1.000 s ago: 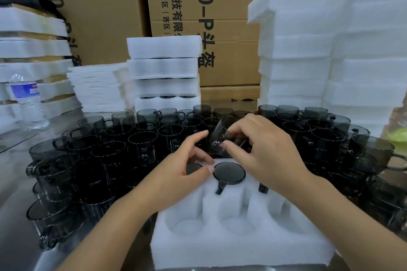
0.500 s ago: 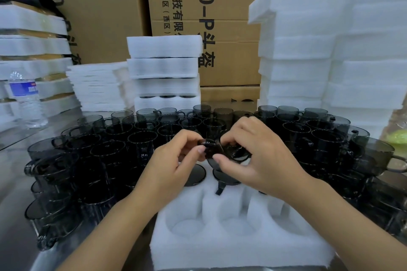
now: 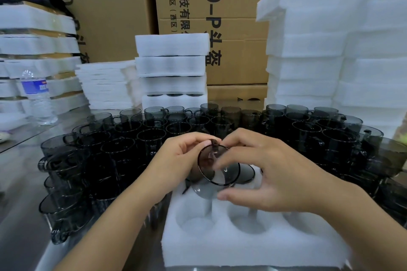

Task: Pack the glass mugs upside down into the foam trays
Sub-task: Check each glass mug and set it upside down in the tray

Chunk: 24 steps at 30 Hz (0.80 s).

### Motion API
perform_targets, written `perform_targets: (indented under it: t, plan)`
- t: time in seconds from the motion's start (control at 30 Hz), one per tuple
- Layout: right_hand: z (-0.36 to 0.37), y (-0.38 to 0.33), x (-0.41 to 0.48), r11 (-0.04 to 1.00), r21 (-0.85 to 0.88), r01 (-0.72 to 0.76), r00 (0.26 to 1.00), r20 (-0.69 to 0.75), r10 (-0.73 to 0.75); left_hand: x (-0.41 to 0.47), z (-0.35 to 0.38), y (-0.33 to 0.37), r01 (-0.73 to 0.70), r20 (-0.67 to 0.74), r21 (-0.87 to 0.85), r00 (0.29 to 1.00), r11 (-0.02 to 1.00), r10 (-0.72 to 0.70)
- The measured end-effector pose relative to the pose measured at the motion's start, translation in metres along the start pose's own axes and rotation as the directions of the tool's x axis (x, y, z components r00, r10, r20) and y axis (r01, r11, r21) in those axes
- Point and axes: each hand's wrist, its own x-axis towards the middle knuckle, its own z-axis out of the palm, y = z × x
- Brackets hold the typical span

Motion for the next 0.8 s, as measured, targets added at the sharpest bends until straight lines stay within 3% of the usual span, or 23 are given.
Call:
perform_targets:
  t: [0.13,0.23,0.4,0.67,0.8]
  plan:
    - [0.003,-0.008,0.0,0.987,0.154,-0.036,0.999,-0.03,0.041,-0.002,-0.006,0.003,0.121,0.091,-0.087,0.989,0.989,-0.113]
    - [0.011,-0.015,0.0,0.993,0.114,-0.02,1.0,0.005,0.019,-0.001,-0.007,0.005,0.167,0.096,-0.125,0.983,0.978,-0.156]
    - [0.019,-0.014,0.003,0.99,-0.09,0.11,0.985,-0.12,-0.12,-0.001,-0.003,0.006,0.197,0.113,-0.12,0.976,0.973,-0.184]
    - [0.028,-0.012,0.006,0.976,-0.046,0.212,0.948,-0.233,-0.217,-0.003,-0.003,0.007,0.206,0.135,-0.057,0.971,0.977,-0.197]
    - [0.034,-0.014,0.006,0.973,-0.006,0.231,0.951,-0.211,-0.227,-0.003,-0.004,0.007,0.231,0.134,-0.065,0.966,0.971,-0.221]
